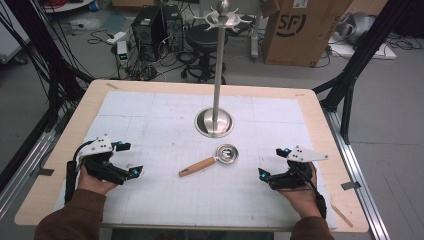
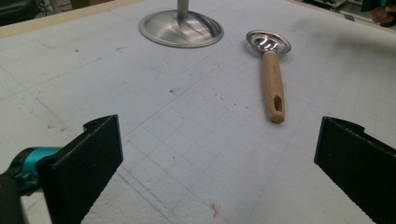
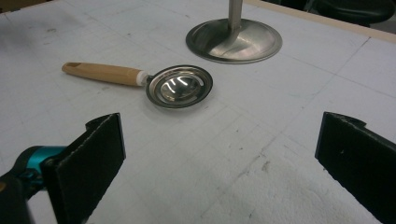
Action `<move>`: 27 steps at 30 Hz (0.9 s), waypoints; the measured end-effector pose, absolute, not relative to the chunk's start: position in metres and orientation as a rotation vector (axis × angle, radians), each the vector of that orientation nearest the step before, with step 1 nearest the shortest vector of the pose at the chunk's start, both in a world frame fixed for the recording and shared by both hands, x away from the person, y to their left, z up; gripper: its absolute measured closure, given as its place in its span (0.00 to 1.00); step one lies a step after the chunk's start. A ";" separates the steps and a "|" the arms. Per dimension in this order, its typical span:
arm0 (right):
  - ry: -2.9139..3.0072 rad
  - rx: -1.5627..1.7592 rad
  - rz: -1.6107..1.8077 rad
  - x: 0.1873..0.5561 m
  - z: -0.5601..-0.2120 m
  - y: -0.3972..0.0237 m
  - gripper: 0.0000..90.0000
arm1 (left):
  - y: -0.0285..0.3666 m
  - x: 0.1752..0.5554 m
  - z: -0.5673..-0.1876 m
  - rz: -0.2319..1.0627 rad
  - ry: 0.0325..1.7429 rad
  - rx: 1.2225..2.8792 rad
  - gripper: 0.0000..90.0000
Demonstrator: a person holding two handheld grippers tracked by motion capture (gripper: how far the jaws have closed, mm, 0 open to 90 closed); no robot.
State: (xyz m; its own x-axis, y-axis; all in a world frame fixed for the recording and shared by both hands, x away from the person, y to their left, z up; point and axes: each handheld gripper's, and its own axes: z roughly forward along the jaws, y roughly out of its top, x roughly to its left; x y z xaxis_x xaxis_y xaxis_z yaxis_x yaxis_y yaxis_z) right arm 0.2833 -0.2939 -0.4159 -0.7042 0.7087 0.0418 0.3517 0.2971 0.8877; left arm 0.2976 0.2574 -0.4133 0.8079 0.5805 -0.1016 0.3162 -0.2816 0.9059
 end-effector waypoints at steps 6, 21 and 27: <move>2.185 0.973 1.373 0.283 -0.415 -0.297 0.00 | 0.257 0.296 -0.412 0.300 0.667 1.894 0.02; 2.198 0.948 1.365 0.283 -0.412 -0.289 0.05 | 0.258 0.293 -0.411 0.299 0.657 1.906 0.02; 2.204 0.924 1.351 0.283 -0.411 -0.286 0.14 | 0.260 0.293 -0.411 0.301 0.660 1.900 0.02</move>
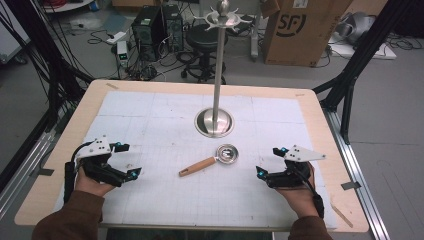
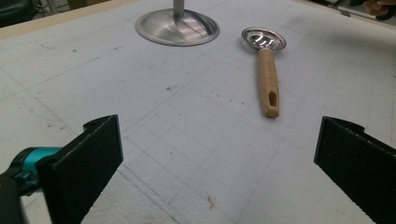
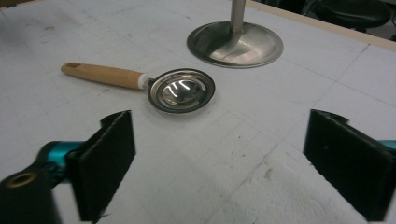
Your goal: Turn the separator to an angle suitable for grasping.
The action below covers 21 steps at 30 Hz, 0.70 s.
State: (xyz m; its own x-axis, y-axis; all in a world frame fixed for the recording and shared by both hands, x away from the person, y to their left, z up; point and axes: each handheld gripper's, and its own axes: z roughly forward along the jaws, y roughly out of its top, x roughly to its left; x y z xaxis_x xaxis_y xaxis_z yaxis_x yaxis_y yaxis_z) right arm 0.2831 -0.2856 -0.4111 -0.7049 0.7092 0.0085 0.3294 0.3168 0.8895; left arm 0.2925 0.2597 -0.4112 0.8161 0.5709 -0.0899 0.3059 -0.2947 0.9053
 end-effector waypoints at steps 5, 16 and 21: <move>2.217 0.892 1.357 0.282 -0.409 -0.275 0.25 | 0.260 0.292 -0.410 0.311 0.658 1.895 0.02; 2.321 0.811 1.418 0.290 -0.401 -0.254 0.50 | 0.261 0.293 -0.411 0.300 0.654 1.898 0.02; 2.370 0.747 1.413 0.292 -0.395 -0.240 0.52 | 0.261 0.292 -0.411 0.303 0.657 1.895 0.02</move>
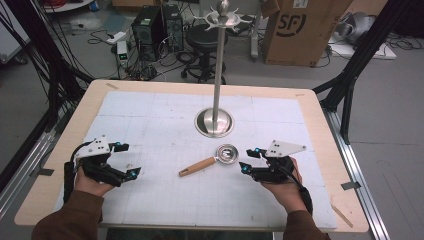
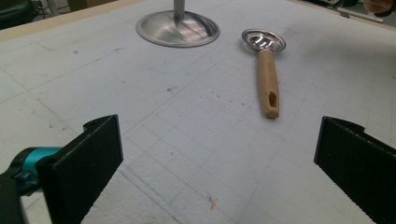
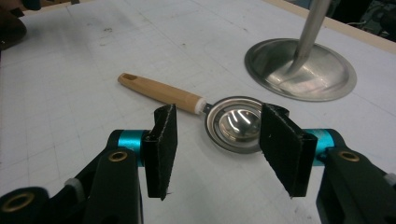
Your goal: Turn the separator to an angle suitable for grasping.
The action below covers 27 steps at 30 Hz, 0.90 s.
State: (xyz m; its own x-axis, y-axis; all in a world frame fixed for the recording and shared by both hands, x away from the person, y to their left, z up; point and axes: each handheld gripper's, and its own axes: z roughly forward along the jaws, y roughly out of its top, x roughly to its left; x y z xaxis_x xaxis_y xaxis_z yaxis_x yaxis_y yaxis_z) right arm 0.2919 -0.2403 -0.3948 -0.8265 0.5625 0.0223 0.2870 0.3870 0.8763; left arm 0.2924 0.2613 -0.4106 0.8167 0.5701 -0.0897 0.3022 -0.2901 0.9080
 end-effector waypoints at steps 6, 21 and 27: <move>2.389 0.730 1.401 0.297 -0.391 -0.231 0.56 | 0.264 0.293 -0.411 0.302 0.662 1.890 0.02; 2.478 0.665 1.357 0.305 -0.388 -0.202 0.61 | 0.263 0.293 -0.411 0.291 0.661 1.887 0.02; 2.536 0.643 1.356 0.310 -0.390 -0.191 0.66 | 0.264 0.293 -0.411 0.294 0.664 1.885 0.02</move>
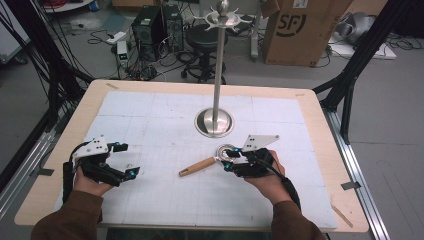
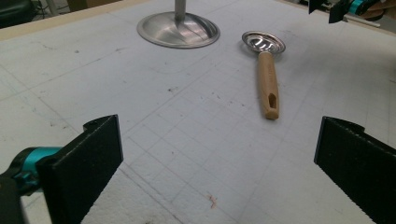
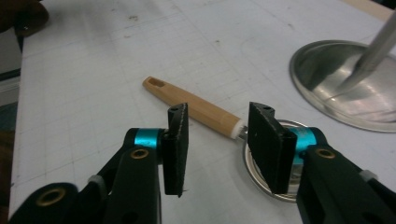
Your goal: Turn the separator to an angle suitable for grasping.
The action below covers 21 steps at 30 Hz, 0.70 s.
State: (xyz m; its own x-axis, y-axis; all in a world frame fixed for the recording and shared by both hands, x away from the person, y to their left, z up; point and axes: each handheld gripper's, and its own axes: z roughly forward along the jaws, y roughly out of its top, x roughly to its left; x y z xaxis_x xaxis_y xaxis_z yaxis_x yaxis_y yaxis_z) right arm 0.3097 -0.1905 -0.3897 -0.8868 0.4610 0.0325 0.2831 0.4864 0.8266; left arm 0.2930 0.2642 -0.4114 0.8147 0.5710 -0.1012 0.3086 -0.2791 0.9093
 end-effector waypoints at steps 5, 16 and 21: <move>2.586 0.609 1.329 0.311 -0.390 -0.178 0.69 | 0.263 0.293 -0.412 0.293 0.667 1.888 0.02; 2.685 0.531 1.270 0.317 -0.393 -0.145 0.78 | 0.264 0.293 -0.412 0.291 0.665 1.889 0.02; 2.711 0.515 1.236 0.319 -0.397 -0.134 0.82 | 0.264 0.293 -0.411 0.296 0.668 1.887 0.02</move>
